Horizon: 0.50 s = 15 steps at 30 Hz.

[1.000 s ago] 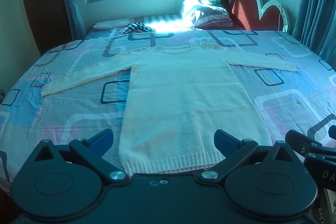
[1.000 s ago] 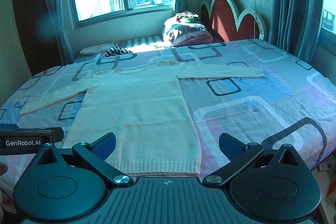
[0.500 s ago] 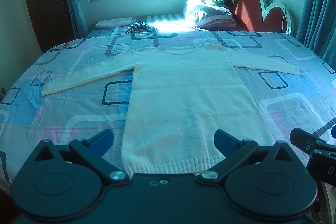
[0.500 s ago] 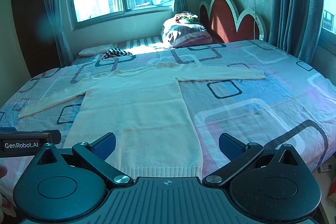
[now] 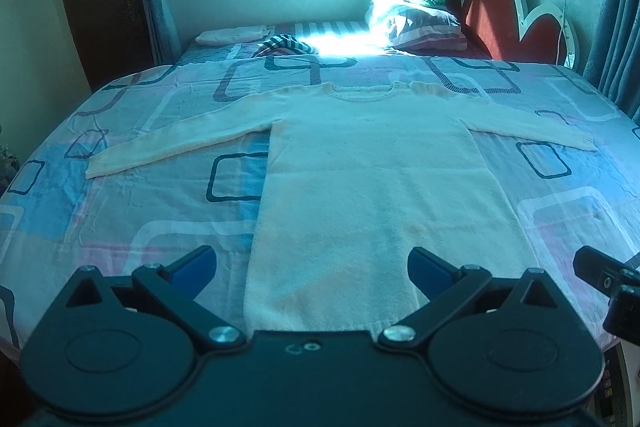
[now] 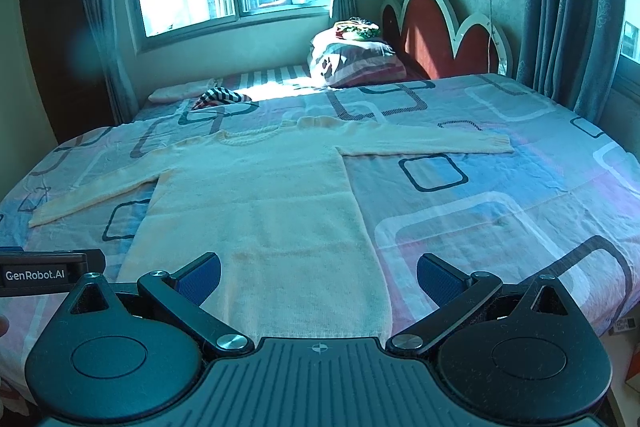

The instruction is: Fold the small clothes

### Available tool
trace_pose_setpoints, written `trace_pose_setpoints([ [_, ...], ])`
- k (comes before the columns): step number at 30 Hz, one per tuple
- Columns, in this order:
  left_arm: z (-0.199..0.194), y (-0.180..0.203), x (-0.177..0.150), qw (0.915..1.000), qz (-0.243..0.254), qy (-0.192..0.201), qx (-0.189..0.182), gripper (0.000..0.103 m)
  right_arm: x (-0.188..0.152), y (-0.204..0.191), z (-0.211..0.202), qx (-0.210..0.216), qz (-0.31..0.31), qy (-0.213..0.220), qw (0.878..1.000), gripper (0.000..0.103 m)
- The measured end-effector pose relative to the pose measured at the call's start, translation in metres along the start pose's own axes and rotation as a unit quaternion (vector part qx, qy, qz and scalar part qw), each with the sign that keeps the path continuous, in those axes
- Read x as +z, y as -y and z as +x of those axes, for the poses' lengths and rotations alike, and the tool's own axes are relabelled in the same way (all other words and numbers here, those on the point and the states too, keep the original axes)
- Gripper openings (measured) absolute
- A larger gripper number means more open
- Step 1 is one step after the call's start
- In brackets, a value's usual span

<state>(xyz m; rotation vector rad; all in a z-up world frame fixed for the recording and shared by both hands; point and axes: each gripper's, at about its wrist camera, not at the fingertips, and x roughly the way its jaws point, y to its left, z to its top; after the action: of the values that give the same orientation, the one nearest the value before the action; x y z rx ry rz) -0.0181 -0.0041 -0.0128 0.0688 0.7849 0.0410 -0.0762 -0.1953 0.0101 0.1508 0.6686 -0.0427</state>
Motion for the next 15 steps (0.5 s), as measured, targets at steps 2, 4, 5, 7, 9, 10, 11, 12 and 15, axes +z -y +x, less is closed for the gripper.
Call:
trace_pose_setpoints([
  [2, 0.005, -0.001, 0.004, 1.0000, -0.002, -0.002, 0.003, 0.102, 0.003, 0.001, 0.006, -0.001, 0.000, -0.002, 1.000, 0.103],
  [4, 0.011, -0.002, 0.009, 1.0000, -0.005, -0.005, 0.006, 0.102, 0.007, 0.001, 0.014, -0.003, 0.001, -0.003, 1.000, 0.103],
  [5, 0.014, -0.002, 0.011, 0.9999, -0.005, -0.006, 0.008, 0.102, 0.010, 0.002, 0.018, -0.004, 0.002, -0.005, 1.000, 0.103],
  [7, 0.021, -0.001, 0.016, 0.9999, -0.005, -0.008, 0.011, 0.102, 0.014, 0.004, 0.026, -0.006, 0.004, -0.008, 1.000, 0.103],
  [9, 0.028, 0.000, 0.021, 0.9998, -0.006, -0.010, 0.015, 0.102, 0.019, 0.006, 0.035, -0.006, 0.005, -0.009, 1.000, 0.103],
  [10, 0.034, -0.003, 0.026, 0.9998, -0.006, -0.011, 0.016, 0.102, 0.021, 0.008, 0.040, -0.008, 0.005, -0.010, 1.000, 0.103],
  [11, 0.038, -0.003, 0.029, 0.9997, -0.006, -0.012, 0.018, 0.102, 0.024, 0.010, 0.046, -0.009, 0.005, -0.012, 1.000, 0.103],
  [12, 0.042, -0.002, 0.032, 0.9997, -0.006, -0.013, 0.020, 0.102, 0.026, 0.011, 0.050, -0.010, 0.006, -0.013, 1.000, 0.103],
  [15, 0.056, 0.001, 0.041, 0.9995, -0.007, -0.017, 0.026, 0.102, 0.033, 0.019, 0.067, -0.015, 0.010, -0.019, 1.000, 0.103],
])
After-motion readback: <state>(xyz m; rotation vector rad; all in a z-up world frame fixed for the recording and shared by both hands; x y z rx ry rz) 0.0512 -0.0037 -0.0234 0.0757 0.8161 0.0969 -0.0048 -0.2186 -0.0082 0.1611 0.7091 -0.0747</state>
